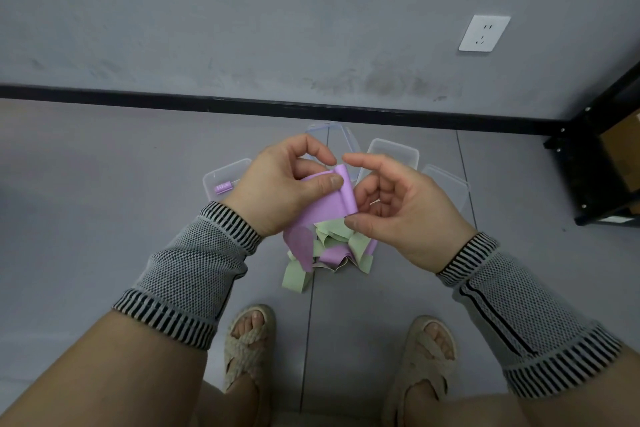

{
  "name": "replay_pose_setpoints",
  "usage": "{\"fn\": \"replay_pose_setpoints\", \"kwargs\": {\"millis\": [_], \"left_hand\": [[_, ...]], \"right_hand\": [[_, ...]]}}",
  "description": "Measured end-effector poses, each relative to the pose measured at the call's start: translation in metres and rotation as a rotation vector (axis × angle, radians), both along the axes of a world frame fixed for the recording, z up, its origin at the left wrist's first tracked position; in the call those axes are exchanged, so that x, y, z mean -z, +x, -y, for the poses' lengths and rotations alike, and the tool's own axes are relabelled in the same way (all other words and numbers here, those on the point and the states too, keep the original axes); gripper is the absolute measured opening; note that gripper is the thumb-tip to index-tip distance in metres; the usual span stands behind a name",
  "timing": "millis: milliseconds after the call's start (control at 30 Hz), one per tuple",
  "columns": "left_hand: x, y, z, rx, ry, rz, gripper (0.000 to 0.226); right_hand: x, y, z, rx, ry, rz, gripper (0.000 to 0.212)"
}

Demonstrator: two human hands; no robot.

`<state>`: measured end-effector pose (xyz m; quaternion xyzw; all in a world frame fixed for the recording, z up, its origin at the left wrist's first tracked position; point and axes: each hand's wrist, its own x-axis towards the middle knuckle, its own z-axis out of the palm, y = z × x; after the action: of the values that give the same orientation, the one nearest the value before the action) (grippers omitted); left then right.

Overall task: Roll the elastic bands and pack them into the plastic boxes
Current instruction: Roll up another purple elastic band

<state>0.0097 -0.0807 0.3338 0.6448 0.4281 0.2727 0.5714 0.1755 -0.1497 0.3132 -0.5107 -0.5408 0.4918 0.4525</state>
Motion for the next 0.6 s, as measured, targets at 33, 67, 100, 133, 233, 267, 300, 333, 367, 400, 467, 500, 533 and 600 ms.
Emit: {"fn": "replay_pose_setpoints", "kwargs": {"millis": [33,67,100,133,233,267,300,333,367,400,467,500,533,600], "left_hand": [[0.0001,-0.0004,0.0001,0.01,-0.002,0.007,0.015],[0.0002,-0.0005,0.0002,0.019,-0.001,0.012,0.015],[0.0002,-0.0004,0.0005,0.025,0.002,0.014,0.014],[0.0003,-0.0006,0.0006,0.028,0.005,0.015,0.013],[0.0014,-0.0012,0.0005,0.035,0.008,0.016,0.013],[0.002,-0.0008,0.0007,0.039,0.007,0.02,0.013],[0.0024,-0.0005,0.0009,0.041,0.006,0.023,0.014],[0.0028,0.0001,0.0011,0.04,0.006,0.025,0.015],[0.0028,0.0005,0.0015,0.035,0.009,0.022,0.015],[0.0027,0.0009,0.0015,0.026,0.019,0.01,0.015],[0.0036,0.0005,0.0004,0.002,0.056,-0.064,0.013],[0.0043,-0.0003,-0.0008,-0.013,0.078,-0.124,0.015],[0.0046,-0.0015,-0.0018,-0.025,0.099,-0.178,0.019],[0.0031,-0.0027,-0.0024,-0.031,0.121,-0.22,0.022]], "right_hand": [[0.0001,0.0001,-0.0002,0.003,-0.006,-0.013,0.066],[0.0001,0.0,-0.0003,0.006,-0.011,-0.02,0.065],[-0.0005,-0.0004,0.0,0.007,-0.015,-0.023,0.064],[-0.0008,-0.001,0.0002,0.007,-0.018,-0.025,0.064],[-0.0018,-0.0019,0.0016,0.006,-0.03,-0.044,0.064],[-0.0012,-0.0023,0.0016,0.007,-0.035,-0.051,0.064],[-0.0007,-0.0029,0.0018,0.007,-0.038,-0.056,0.065],[0.0002,-0.0035,0.0016,0.008,-0.038,-0.058,0.065],[0.0006,-0.0038,0.0015,0.008,-0.035,-0.058,0.064],[0.001,-0.0037,0.0014,0.008,-0.031,-0.054,0.063],[0.0004,-0.0024,0.0011,0.01,-0.027,-0.042,0.06],[-0.0001,-0.0014,0.0011,0.011,-0.029,-0.038,0.059],[-0.0005,-0.0006,0.001,0.011,-0.03,-0.034,0.059],[-0.0012,-0.0005,0.0013,0.006,-0.025,-0.015,0.059]]}}
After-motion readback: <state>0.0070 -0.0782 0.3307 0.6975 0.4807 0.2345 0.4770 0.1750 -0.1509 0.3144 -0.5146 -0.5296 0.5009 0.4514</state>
